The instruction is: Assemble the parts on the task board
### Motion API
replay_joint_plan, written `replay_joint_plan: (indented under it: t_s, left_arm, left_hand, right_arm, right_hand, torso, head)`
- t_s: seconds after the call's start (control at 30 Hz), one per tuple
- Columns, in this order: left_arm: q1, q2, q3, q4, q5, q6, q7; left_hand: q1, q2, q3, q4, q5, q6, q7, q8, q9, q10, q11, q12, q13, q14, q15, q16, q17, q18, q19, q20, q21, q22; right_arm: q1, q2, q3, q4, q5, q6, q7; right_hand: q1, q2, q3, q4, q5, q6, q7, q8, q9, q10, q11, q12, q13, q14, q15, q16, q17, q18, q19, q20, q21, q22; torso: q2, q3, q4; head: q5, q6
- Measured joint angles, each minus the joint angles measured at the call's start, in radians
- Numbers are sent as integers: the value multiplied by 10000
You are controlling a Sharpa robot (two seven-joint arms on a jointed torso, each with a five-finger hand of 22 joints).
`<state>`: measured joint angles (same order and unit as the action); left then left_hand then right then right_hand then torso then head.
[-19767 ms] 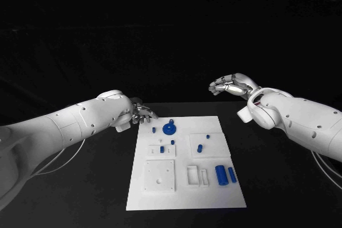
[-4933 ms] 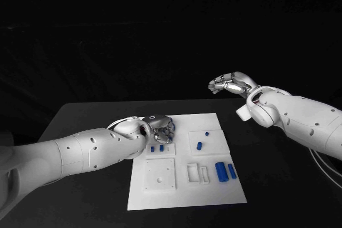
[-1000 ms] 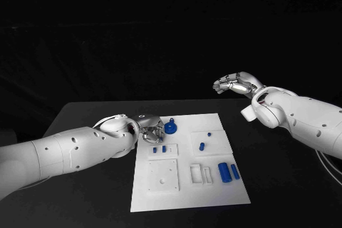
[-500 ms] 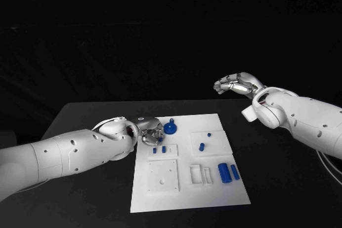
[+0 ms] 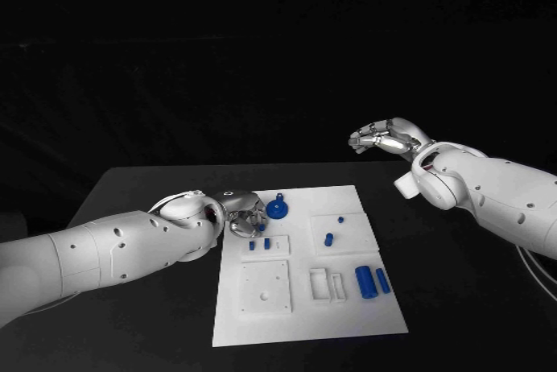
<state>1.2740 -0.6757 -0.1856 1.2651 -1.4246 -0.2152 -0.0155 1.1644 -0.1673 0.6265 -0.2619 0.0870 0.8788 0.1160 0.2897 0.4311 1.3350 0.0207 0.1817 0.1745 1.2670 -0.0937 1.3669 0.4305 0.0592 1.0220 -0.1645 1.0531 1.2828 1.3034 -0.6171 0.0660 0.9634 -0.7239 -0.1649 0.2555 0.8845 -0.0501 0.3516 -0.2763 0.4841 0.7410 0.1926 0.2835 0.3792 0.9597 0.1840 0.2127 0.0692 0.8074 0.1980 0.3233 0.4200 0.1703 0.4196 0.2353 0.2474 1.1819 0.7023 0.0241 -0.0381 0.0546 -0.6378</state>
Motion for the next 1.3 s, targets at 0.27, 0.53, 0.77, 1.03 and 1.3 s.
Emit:
replay_joint_plan:
  t_s: [0.27, 0.53, 0.77, 1.03, 1.3]
  left_arm:
    - [-2, -75, 0, -58, 8, -5, -8]
    - [-3, -238, 55, -398, 165, -99, 78]
    - [2, -289, 287, -774, 827, -434, 383]
    - [15, -463, 606, -908, 3200, -892, 878]
    - [167, -733, 661, -491, 7674, -911, 1805]
  left_hand:
    - [41, -41, 0, 0, -31, 0, 0, 0, 1, -1, -1, -40, 11, 1, 0, -39, -11, 3, 0, 2, 0, -1]
    - [256, -255, 38, -38, -62, 3, 194, 12, 13, -653, 291, -521, -96, -481, 342, -516, -209, 1, -378, 128, -328, -70]
    - [431, -279, 230, -148, 49, 143, 357, 121, 58, -1089, 584, -773, -168, -1114, 617, -1243, -537, -3, -1016, 370, -866, -241]
    - [436, -274, 294, -127, 108, 109, 393, 193, 68, -1139, 631, -819, -116, -1373, 661, -2085, -900, -2, -1344, 482, -1375, -468]
    - [34, -27, 140, 27, 108, 71, 431, 232, 68, -1140, 629, -819, -66, -1485, 702, -2687, -1127, 2, -1557, 520, -1759, -637]
  right_arm:
    - [-9, -100, 0, 44, -1, 2, -18]
    - [-96, -386, 1, 419, -364, 90, -160]
    - [-198, -713, -1, 974, -1426, 371, -371]
    - [-362, -1069, -1, 1786, -3588, 601, -722]
    - [-558, -1341, -75, 2673, -6321, 571, -1343]
  right_hand:
    - [0, 0, 0, 0, 0, 0, 0, 0, -3, 0, 0, 0, 0, 0, 0, 0, -3, 0, 0, 0, 0, 3]
    - [1660, -344, 612, -158, -476, 0, 0, 122, -24, 147, -37, -39, 0, 299, -167, 250, 37, 41, 338, 46, 9, 142]
    - [2532, -373, 1082, -189, -868, 675, 53, 504, 107, 1078, -404, 404, 189, 2292, -1112, 1411, 747, 784, 2482, 27, 714, -8]
    - [2672, -435, 1190, -194, -1015, 1300, -260, 843, 426, 1858, -927, 572, 497, 4547, -2106, 2992, 2114, 784, 5495, -1016, 1794, -286]
    - [2873, -636, 911, -191, -1317, 1426, -318, 824, 486, 2056, -1055, 212, 630, 5412, -2364, 4833, 3437, 775, 7102, -1737, 2637, -6]
  torso:
    - [0, 1, -4]
    - [-2, -3, 2]
    - [-7, -9, 4]
    - [-10, -10, -4]
    - [-13, -4, -4]
  head:
    - [-16, 10]
    - [-28, 59]
    - [-36, 114]
    - [-231, 208]
    - [-422, 285]
